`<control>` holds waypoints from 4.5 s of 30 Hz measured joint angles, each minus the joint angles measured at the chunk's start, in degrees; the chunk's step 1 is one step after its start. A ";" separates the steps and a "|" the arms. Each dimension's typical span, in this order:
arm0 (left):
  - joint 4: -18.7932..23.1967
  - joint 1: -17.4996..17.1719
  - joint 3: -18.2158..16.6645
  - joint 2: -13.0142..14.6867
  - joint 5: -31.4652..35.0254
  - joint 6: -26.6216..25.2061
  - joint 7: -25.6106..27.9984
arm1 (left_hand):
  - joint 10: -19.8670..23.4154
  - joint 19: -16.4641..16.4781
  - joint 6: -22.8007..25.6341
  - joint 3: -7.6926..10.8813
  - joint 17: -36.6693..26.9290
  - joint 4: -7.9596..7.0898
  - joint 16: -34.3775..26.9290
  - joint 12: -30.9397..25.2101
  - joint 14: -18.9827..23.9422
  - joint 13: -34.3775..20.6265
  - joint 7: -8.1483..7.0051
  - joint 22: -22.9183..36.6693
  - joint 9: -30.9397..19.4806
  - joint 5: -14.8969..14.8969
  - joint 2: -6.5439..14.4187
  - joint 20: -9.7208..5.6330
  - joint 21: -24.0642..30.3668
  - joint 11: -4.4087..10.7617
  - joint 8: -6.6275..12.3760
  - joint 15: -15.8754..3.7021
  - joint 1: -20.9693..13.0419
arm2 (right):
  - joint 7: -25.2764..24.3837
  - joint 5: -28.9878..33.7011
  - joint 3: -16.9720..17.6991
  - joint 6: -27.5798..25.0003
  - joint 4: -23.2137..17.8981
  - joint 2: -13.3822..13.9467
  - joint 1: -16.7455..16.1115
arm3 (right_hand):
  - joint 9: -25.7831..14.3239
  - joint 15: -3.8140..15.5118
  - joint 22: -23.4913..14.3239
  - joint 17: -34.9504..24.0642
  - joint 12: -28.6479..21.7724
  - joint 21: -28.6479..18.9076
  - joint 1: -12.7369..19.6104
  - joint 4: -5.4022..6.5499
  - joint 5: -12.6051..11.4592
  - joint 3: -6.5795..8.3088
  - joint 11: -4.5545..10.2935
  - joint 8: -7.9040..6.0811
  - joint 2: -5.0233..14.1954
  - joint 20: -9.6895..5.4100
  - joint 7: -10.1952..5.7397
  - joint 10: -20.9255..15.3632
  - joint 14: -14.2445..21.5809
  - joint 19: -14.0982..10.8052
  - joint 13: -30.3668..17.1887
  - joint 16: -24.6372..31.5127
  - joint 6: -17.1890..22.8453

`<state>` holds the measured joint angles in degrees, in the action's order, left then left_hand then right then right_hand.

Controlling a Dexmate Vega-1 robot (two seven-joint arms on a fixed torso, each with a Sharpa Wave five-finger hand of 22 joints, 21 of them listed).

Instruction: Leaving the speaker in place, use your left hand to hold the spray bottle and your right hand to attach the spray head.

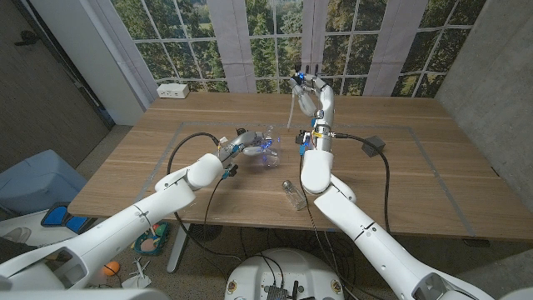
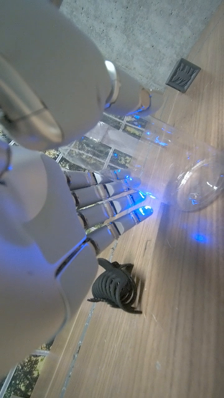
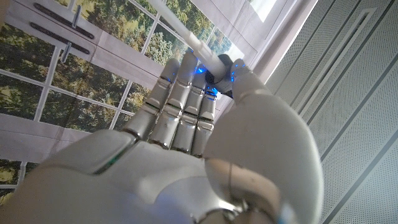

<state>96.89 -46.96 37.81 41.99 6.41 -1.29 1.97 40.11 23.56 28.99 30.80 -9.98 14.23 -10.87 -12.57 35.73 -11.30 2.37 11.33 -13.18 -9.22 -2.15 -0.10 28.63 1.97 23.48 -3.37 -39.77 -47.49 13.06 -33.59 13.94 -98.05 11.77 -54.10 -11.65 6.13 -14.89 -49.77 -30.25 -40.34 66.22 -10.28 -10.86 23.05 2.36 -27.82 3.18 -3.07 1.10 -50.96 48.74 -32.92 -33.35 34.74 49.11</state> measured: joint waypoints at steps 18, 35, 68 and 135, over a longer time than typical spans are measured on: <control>-0.38 1.75 1.50 -0.38 0.89 -0.63 -2.48 | 0.00 -0.31 0.00 -0.01 0.00 -0.01 0.00 0.23 0.00 -0.05 0.00 0.00 -0.29 -0.13 0.00 0.31 0.23 0.00 -0.26 0.00 0.00 | 2.23 0.30 -0.97 1.33 0.32 -0.51 0.55 | 0.09 0.21 -0.01 -0.79 0.43 -0.88 0.00 0.00 0.24 0.00 0.00 -0.24 0.00 -0.01 0.00 0.00 0.42 0.01 0.00 -0.65 0.00; -1.64 2.80 2.11 -0.91 1.03 -0.11 -3.63 | 0.00 -0.31 0.00 -0.02 0.00 -0.02 0.00 0.16 -0.32 -0.03 0.00 0.00 -0.28 -0.07 0.00 0.31 0.23 0.00 -0.48 0.09 0.00 | 3.85 -0.10 -1.39 1.30 0.65 -0.81 0.78 | 0.07 0.20 0.26 -1.28 0.78 -2.04 -0.01 0.00 0.00 0.00 0.00 -0.21 0.01 0.00 0.00 0.00 0.41 0.62 -0.25 -1.09 0.00; -3.85 3.16 0.50 -1.98 -4.39 1.67 -4.36 | 0.32 -0.52 0.01 0.16 0.00 0.16 0.00 0.40 -0.31 -0.26 0.00 0.00 -0.25 -0.02 0.00 0.09 0.67 -0.32 -0.68 0.09 0.00 | 4.39 -1.62 -1.70 -2.79 1.47 -0.24 -0.24 | 0.06 -0.01 0.79 -1.85 0.65 -3.55 -0.26 0.00 -0.23 0.00 0.00 0.43 0.26 0.01 0.00 0.00 0.61 1.24 -0.38 -2.37 0.00; -4.20 3.42 0.05 -1.88 -8.54 2.42 -5.79 | 0.51 -0.51 0.81 0.12 0.00 0.12 0.00 0.27 -0.31 -0.32 0.20 0.00 -0.25 -0.13 0.39 0.10 1.11 -0.12 -0.79 0.09 0.39 | 0.12 6.01 -6.59 -11.51 5.15 4.01 -0.43 | 0.04 -0.19 1.86 -3.18 2.10 -7.47 -0.23 0.00 -0.26 0.00 0.75 0.90 0.23 0.41 -0.64 0.74 -0.46 3.28 -0.56 -5.10 -0.64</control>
<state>92.69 -43.53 37.86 40.10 -2.13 1.13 -3.82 40.62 23.04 29.81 30.91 -9.98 14.35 -10.87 -12.31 35.42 -11.62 2.56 11.33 -13.43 -9.35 -1.76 -0.01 29.74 1.85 22.68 -3.28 -39.37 -47.37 19.07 -40.18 2.43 -92.90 15.78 -54.53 -11.61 5.94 -13.03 -52.96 -28.16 -47.82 65.99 -10.28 -11.12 23.06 3.12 -26.91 3.41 -2.66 0.46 -50.22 48.29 -29.65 -33.92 29.64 48.47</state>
